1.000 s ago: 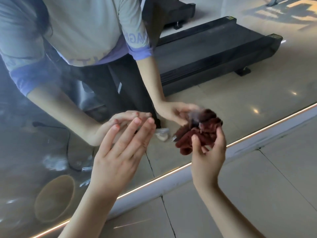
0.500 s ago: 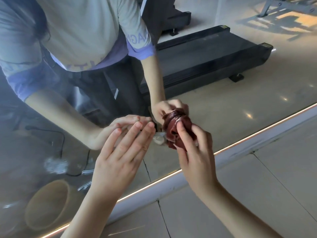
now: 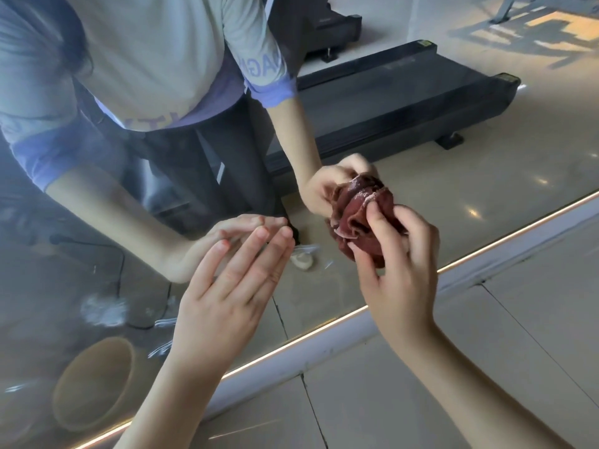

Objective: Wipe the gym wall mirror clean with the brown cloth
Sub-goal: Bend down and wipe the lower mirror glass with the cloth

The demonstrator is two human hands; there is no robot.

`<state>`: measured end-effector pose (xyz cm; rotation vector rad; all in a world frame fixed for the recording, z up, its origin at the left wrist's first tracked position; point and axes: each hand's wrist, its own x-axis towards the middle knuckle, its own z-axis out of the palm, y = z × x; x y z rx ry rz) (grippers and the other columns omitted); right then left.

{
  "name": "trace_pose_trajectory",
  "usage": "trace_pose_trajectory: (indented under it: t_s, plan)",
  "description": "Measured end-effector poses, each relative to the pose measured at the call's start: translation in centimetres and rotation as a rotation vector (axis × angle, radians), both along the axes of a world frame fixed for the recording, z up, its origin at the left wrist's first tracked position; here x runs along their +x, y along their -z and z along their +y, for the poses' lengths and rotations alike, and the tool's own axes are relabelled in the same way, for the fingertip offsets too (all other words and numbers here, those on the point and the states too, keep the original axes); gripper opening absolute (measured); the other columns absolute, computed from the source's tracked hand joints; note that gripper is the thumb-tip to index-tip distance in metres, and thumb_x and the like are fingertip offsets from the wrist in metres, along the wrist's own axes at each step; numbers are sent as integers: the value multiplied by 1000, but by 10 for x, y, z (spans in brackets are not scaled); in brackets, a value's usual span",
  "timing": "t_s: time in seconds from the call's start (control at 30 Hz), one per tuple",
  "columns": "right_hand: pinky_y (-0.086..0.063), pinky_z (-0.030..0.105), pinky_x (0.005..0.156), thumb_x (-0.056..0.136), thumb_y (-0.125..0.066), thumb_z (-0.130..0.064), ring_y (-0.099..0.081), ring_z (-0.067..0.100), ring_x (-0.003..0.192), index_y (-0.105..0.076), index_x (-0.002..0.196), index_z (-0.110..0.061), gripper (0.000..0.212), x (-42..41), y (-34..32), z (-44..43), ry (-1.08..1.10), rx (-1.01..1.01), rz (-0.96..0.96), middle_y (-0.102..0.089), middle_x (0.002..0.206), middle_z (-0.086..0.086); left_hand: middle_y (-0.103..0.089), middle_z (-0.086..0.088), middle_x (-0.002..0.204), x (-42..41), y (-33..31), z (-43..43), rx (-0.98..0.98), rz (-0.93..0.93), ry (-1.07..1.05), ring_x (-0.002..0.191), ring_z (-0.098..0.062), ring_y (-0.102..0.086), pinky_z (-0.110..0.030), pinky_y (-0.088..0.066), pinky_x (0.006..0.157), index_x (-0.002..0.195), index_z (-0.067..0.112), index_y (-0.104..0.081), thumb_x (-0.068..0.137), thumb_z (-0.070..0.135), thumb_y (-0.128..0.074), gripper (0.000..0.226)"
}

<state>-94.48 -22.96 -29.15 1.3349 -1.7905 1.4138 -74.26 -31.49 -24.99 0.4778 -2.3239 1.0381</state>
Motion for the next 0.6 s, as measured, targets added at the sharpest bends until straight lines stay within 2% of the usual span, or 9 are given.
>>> trace_pose_trajectory:
  t_s: [0.1,0.2,0.27,0.33,0.4,0.5,0.57,0.6]
  plan:
    - [-45,30,85,93,-60,-14,-49,29,98,-51,126,-16,35,23,23,0,-47,89,7,-45,121,6,-23,-2,160,1,2,1,-5,14,-8,155,-19,-7,-39,-11,124,151,10,-41,99,12,-51,53]
    - [-46,31,78,84,-70,-15,-51,26,95,-52,121,-18,42,25,30,2,-85,147,24,-50,116,3,-23,-1,161,3,2,2,-4,2,-12,155,-19,-7,-39,-11,124,151,10,-40,99,11,-51,53]
    - [-43,28,82,81,-75,-16,-53,27,98,-53,120,-17,45,17,18,2,-39,101,-66,-58,114,7,-21,-1,162,4,2,1,0,-2,-12,155,-19,-6,-38,-10,124,153,10,-37,101,10,-49,54]
    - [-39,21,84,82,-73,-23,-52,27,99,-52,122,-14,45,16,15,3,31,54,-229,-63,111,13,-20,-1,162,6,2,1,12,0,-10,155,-18,-5,-38,-10,124,155,9,-32,102,9,-46,54]
    - [-37,21,83,82,-70,-26,-50,26,99,-51,123,-13,47,30,22,3,50,61,-359,-64,109,15,-22,-1,161,7,2,3,26,4,-11,155,-18,-7,-38,-11,123,155,9,-31,104,8,-44,53]
    - [-37,19,81,74,-82,-13,-49,23,99,-49,120,-16,57,54,31,3,-34,153,-397,-65,106,14,-28,-3,161,11,-1,5,34,-20,-12,152,-20,-14,-38,-10,124,152,8,-37,103,7,-45,50]
    - [-38,17,82,72,-82,-13,-53,23,99,-49,118,-18,57,48,24,3,-93,125,-381,-65,108,10,-22,-4,162,14,-3,5,32,-30,-17,154,-19,-7,-38,-9,125,154,7,-32,105,7,-41,50]
    - [-42,21,85,73,-80,-15,-57,24,100,-49,119,-20,56,41,22,3,-97,86,-400,-63,111,7,-20,-3,162,16,-3,5,33,-28,-20,155,-18,-5,-38,-8,125,155,8,-29,106,7,-40,50]
